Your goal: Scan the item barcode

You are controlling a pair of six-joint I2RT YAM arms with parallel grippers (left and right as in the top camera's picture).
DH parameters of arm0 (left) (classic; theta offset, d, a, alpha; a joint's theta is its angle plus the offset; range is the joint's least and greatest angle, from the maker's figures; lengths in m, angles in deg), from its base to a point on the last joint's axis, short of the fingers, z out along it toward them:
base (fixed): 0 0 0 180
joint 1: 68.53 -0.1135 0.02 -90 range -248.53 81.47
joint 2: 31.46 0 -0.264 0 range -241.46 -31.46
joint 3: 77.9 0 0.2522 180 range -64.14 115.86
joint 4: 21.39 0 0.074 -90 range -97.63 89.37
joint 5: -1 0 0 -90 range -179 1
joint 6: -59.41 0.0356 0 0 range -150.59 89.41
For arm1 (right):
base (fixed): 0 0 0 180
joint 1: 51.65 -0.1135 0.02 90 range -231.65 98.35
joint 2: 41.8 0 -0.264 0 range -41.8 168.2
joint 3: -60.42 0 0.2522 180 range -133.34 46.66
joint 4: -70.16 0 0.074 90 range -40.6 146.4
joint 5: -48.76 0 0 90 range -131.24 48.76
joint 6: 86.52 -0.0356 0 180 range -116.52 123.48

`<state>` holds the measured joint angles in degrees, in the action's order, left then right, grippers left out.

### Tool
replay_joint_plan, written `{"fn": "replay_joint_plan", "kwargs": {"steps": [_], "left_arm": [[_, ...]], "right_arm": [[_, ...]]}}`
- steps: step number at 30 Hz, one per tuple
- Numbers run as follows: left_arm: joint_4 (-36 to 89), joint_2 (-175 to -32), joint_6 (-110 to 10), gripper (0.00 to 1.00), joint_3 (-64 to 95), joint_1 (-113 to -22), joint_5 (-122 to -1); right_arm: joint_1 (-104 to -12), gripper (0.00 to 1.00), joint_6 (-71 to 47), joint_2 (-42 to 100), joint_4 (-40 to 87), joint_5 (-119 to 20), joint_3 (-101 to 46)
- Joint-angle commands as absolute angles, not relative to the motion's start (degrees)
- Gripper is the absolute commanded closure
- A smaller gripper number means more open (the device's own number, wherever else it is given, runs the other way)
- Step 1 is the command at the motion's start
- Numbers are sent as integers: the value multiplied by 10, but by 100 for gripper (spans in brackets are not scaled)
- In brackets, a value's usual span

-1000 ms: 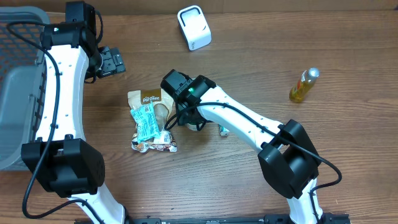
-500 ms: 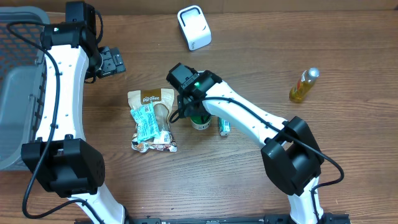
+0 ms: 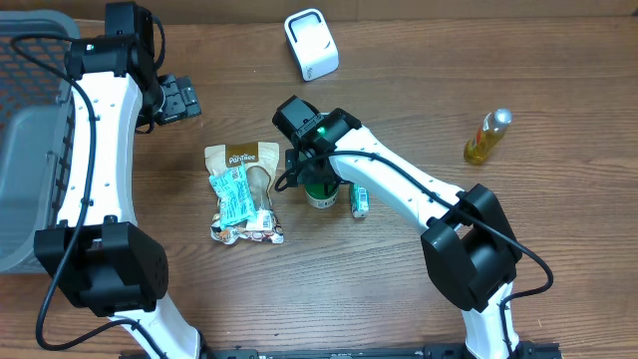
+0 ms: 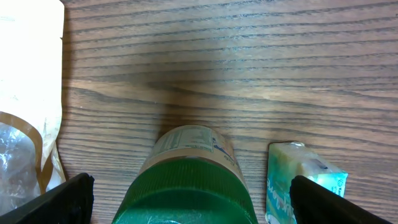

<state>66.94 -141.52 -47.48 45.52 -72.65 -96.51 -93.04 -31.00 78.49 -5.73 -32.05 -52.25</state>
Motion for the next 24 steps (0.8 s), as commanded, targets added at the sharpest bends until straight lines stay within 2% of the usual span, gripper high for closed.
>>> {"fn": "replay_joint_plan", "kwargs": {"steps": [1,24], "left_arm": [[669,-1412,-469,0,466,-721,-964],[669,-1412,-469,1,466,-721,-965]], "right_arm": [[-931,3,-310,779,-54,-323,-519],[-945,4,-288,779,-15,-330,-464]]}}
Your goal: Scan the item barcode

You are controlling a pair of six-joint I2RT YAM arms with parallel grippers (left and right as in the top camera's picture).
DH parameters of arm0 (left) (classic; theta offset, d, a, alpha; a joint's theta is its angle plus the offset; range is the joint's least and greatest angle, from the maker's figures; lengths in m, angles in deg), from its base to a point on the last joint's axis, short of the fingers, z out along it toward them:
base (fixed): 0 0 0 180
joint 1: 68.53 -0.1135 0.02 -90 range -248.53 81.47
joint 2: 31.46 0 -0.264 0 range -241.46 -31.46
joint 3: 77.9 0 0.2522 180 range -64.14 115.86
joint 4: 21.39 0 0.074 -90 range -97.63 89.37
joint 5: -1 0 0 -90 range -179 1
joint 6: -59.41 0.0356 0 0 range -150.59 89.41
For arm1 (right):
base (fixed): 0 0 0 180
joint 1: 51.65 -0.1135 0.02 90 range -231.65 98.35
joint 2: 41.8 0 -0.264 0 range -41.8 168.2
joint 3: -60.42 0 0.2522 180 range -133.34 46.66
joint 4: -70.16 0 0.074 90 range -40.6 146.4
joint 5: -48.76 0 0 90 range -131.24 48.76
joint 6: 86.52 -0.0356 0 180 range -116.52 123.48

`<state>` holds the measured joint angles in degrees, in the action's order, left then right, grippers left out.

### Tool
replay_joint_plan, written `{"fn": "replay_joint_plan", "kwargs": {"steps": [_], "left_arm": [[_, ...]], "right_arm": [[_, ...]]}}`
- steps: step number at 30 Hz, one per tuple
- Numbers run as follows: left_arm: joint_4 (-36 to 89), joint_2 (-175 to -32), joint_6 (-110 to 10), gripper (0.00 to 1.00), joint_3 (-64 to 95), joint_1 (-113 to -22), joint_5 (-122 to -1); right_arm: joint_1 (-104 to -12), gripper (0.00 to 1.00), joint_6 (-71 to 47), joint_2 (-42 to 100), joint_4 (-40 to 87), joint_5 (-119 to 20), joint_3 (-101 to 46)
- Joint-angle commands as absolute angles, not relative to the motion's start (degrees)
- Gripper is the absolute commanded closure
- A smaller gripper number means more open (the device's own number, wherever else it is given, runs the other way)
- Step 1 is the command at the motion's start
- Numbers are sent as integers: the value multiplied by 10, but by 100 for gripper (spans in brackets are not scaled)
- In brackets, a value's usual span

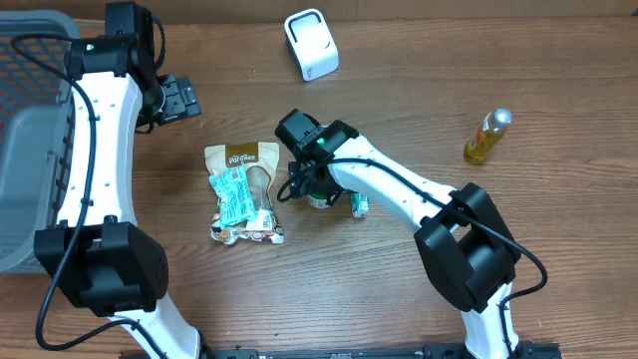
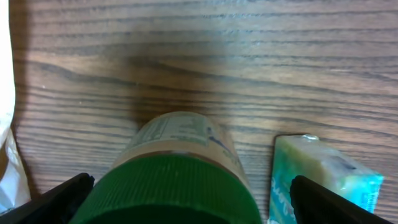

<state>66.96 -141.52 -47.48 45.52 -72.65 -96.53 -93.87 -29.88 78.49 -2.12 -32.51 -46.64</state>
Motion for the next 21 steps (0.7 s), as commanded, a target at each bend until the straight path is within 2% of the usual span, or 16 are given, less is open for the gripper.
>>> {"fn": "replay_joint_plan", "kwargs": {"steps": [1,14,21], "left_arm": [[669,-1412,-469,0,466,-721,-964],[669,-1412,-469,0,466,-721,-964],[669,-1412,-469,0,466,-721,-965]], "right_arm": [[-946,4,-285,779,-11,-330,-464],[-958,10,-262,779,4,-349,-464],[-973,10,-260,779,12,-342,-464]]}}
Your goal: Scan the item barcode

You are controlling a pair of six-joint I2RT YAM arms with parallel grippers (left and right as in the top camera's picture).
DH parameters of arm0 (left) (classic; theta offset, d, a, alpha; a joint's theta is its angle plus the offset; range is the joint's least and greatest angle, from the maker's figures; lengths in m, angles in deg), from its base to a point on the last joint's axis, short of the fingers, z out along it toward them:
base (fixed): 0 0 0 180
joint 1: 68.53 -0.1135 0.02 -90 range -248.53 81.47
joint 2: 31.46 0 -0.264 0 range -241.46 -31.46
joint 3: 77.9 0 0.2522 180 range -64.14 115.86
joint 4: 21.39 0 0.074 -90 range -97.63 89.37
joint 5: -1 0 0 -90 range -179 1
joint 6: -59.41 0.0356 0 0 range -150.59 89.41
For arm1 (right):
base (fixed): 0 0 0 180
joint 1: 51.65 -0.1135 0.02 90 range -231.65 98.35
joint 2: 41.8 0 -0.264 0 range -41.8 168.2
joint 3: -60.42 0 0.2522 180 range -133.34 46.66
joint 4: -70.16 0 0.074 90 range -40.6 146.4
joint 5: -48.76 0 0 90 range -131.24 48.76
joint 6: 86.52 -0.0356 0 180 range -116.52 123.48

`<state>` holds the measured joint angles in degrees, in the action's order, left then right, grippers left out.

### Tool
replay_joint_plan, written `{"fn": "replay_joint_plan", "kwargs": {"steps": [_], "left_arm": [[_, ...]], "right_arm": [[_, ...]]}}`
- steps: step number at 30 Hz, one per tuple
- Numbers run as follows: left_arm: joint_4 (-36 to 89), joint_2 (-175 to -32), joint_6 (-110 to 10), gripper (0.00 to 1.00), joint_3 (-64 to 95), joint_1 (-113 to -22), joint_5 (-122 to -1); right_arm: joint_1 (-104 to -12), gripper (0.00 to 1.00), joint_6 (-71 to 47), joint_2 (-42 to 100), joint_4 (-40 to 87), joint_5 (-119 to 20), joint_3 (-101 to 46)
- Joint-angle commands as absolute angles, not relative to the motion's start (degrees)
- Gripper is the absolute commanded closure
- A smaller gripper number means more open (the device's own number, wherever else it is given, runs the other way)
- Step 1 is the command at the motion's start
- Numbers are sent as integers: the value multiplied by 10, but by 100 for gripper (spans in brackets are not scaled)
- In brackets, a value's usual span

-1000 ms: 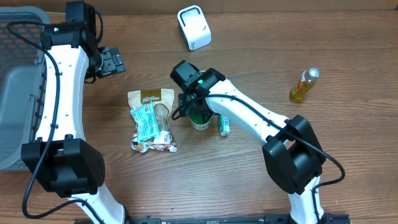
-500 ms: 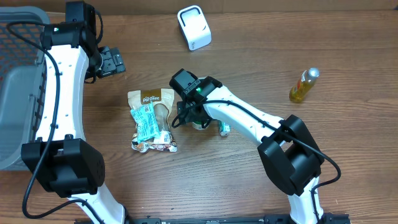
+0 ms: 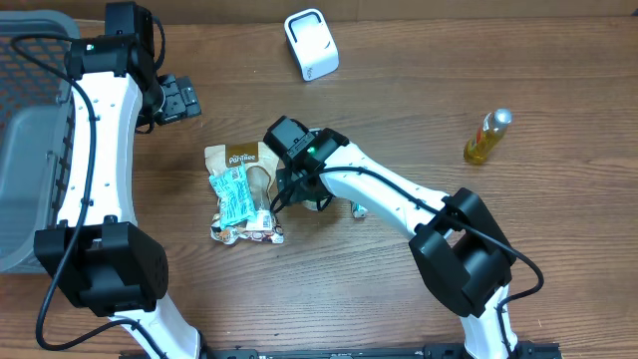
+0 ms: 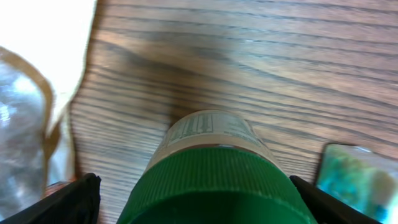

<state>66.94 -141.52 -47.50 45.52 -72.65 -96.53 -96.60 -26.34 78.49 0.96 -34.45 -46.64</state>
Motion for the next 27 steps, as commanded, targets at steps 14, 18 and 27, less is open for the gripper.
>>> {"fn": "replay_joint_plan", "kwargs": {"steps": [14,18,27], "left_arm": [[669,-1412,-469,1,466,-721,-964],[669,-1412,-469,0,466,-721,-965],[669,-1412,-469,0,466,-721,-964]], "right_arm": [[-966,0,-265,779,30,-304,-462],[-966,4,-265,780,53,-304,-436],[-965,20,-265,780,69,-304,-426]]}}
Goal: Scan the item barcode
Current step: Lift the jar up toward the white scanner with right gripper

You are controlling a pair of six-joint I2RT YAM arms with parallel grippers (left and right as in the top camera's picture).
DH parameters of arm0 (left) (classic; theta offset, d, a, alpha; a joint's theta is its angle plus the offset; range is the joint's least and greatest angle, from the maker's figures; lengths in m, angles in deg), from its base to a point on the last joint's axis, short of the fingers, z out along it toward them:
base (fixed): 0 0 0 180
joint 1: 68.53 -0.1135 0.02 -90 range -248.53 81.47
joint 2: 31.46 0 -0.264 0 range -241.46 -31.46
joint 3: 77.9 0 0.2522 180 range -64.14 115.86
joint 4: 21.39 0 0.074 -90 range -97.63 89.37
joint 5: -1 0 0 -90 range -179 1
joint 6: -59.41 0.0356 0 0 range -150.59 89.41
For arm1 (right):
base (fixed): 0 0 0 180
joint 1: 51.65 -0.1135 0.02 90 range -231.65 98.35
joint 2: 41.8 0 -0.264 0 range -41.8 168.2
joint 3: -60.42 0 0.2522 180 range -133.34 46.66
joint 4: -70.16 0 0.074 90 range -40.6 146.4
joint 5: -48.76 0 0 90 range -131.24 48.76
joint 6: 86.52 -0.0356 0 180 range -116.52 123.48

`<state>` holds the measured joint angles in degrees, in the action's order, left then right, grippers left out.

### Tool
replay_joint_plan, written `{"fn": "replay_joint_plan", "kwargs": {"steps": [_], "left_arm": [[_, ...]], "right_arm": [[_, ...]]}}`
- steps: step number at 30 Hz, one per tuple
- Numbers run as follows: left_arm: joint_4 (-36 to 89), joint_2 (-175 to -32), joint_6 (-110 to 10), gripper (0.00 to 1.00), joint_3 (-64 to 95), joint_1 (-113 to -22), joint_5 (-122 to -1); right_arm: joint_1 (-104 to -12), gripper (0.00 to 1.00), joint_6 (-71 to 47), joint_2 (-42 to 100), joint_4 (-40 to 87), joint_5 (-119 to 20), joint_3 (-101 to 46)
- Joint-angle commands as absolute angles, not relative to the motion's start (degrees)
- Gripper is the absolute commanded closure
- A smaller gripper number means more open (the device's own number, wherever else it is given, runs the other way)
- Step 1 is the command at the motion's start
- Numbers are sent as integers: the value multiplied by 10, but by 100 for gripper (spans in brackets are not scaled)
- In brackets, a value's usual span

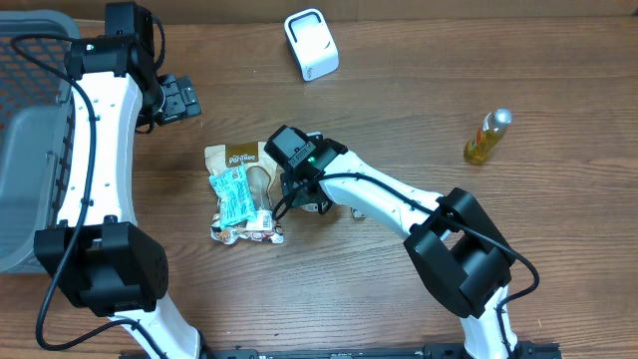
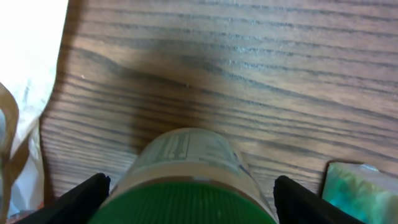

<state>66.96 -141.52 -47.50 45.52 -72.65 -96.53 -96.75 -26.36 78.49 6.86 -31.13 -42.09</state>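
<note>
A bottle with a green ribbed cap [image 2: 186, 193] and a pale printed label stands on the wooden table, filling the bottom of the right wrist view. My right gripper [image 2: 191, 199] is down around it, and both black fingers [image 2: 84, 200] touch the sides of the cap. Overhead, the right gripper [image 1: 299, 186] hides the bottle. The white barcode scanner [image 1: 311, 44] stands at the far middle of the table. My left gripper [image 1: 177, 100] hangs at the far left, away from everything; its jaws are too small to read.
A snack bag [image 1: 242, 192] with a teal packet on it lies just left of the right gripper. A small teal packet [image 2: 360, 190] lies just to the bottle's right. A yellow bottle [image 1: 486, 137] stands at the right. A grey basket [image 1: 25, 150] is at the left edge.
The right fingers stand closer together and now touch the green cap. The wrist view has turned a little, so less of the snack bag shows. The left arm has not moved.
My right gripper stood wide open over the green-capped bottle. It then came lower, with the cap larger in the wrist view. Then it sat further left, nearer the snack bag. Now its fingers have closed in on the cap. The left arm stayed still throughout.
</note>
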Motion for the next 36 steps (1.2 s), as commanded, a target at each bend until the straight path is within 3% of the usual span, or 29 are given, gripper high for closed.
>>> {"fn": "replay_joint_plan", "kwargs": {"steps": [1,8,16,21,30,33,36], "left_arm": [[669,-1412,-469,0,466,-721,-965],[669,-1412,-469,0,466,-721,-964],[669,-1412,-469,0,466,-721,-964],[669,-1412,-469,0,466,-721,-964],[669,-1412,-469,0,466,-721,-964],[669,-1412,-469,0,466,-721,-965],[669,-1412,-469,0,466,-721,-965]], "right_arm": [[-965,20,-265,779,66,-303,-431],[-965,11,-265,779,60,-304,-451],[-962,14,-265,779,68,-304,-456],[-949,30,-265,779,69,-304,-456],[-942,38,-264,779,52,-383,-456],[-942,51,-264,779,52,-399,-457],[-936,55,-245,776,51,-399,-467]]}}
